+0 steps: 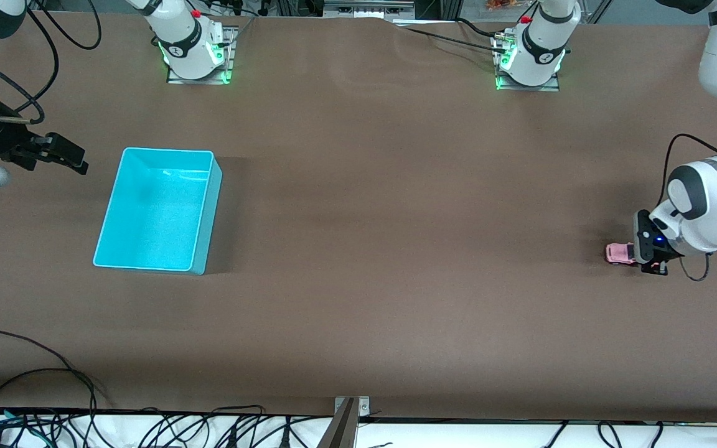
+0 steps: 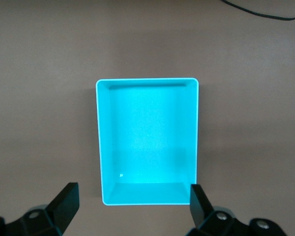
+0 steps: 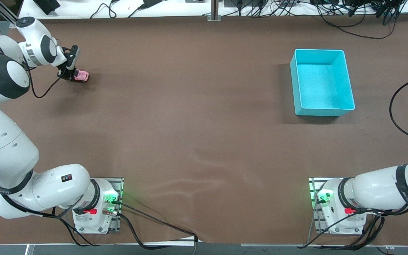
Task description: Wind and store pink jeep toy
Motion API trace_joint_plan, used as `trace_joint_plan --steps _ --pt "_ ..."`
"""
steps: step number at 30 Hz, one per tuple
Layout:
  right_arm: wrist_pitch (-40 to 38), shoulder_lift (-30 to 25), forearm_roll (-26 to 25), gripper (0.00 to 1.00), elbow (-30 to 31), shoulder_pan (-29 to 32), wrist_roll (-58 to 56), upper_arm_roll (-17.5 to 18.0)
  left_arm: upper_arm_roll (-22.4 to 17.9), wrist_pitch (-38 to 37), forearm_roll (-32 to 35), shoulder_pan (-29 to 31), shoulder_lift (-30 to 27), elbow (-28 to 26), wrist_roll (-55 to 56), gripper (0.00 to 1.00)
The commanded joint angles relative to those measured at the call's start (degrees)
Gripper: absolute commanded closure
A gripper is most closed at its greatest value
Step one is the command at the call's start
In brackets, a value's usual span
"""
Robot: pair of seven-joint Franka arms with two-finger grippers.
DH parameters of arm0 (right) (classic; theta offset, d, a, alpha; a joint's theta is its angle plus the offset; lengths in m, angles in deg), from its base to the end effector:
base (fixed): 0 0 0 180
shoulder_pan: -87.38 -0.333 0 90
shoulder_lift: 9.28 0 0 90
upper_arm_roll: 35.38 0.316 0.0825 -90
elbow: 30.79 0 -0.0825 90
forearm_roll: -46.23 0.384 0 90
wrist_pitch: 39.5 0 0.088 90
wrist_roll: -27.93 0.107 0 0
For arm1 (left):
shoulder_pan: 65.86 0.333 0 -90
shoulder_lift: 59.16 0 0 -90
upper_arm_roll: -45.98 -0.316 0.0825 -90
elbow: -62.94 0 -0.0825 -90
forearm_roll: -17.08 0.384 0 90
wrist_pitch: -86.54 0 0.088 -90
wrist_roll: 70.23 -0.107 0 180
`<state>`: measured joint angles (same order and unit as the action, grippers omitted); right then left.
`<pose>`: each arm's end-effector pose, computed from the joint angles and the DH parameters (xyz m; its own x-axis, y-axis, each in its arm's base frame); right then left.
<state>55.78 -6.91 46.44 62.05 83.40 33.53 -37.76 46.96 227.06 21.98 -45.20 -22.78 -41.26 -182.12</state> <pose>0.5733 0.0168 0.5857 0.9975 -0.0701 0.0011 -0.0701 -0.9975 -0.0020 0.6112 0.2193 0.1872 -0.1014 -0.9940 -0.0402 -0.9947 0.1007 0.0184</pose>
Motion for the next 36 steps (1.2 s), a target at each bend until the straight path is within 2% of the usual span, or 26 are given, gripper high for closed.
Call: trace_joint_plan --steps 1,9,12,13,14,16,17,21,36 --pt "-0.3 0.4 -0.2 0.0 -1.1 0.2 -0.8 0.1 -0.2 0.5 3.3 2.5 4.5 3.2 -1.5 0.94" --pt "-0.3 0.4 -0.2 0.0 -1.1 0.2 -0.8 0.1 -0.2 0.5 3.3 3.6 4.9 3.4 -1.3 0.94" --pt "-0.3 0.4 -0.2 0.0 -1.1 0.2 -0.8 0.1 -0.3 0.5 2.8 4.0 4.6 3.4 -0.8 0.87" --pt "-0.3 0.4 -0.2 0.0 -1.1 0.2 -0.8 0.1 -0.4 0.5 2.6 4.2 4.4 3.5 -0.8 0.81" --pt "-0.3 0.4 -0.2 0.0 -1.1 0.2 -0.8 0.1 -0.4 0.5 2.5 4.7 4.4 3.7 -0.8 0.66" --pt "-0.3 0.4 -0.2 0.0 -1.1 0.2 -0.8 0.1 -0.3 0.2 2.4 5.7 4.4 5.0 -1.0 0.1" --pt "-0.3 0.4 -0.2 0.0 -1.1 0.2 -0.8 0.1 -0.2 -0.1 2.4 5.8 4.4 5.5 -1.0 0.0" --pt "-0.3 0.4 -0.2 0.0 -1.1 0.2 -0.8 0.1 0.0 -2.2 2.5 5.2 3.4 7.2 -1.0 0.0" --pt "-0.3 0.4 -0.2 0.0 -1.1 0.2 -0.8 0.1 1.8 -20.5 1.4 4.5 0.8 19.7 3.5 0.0"
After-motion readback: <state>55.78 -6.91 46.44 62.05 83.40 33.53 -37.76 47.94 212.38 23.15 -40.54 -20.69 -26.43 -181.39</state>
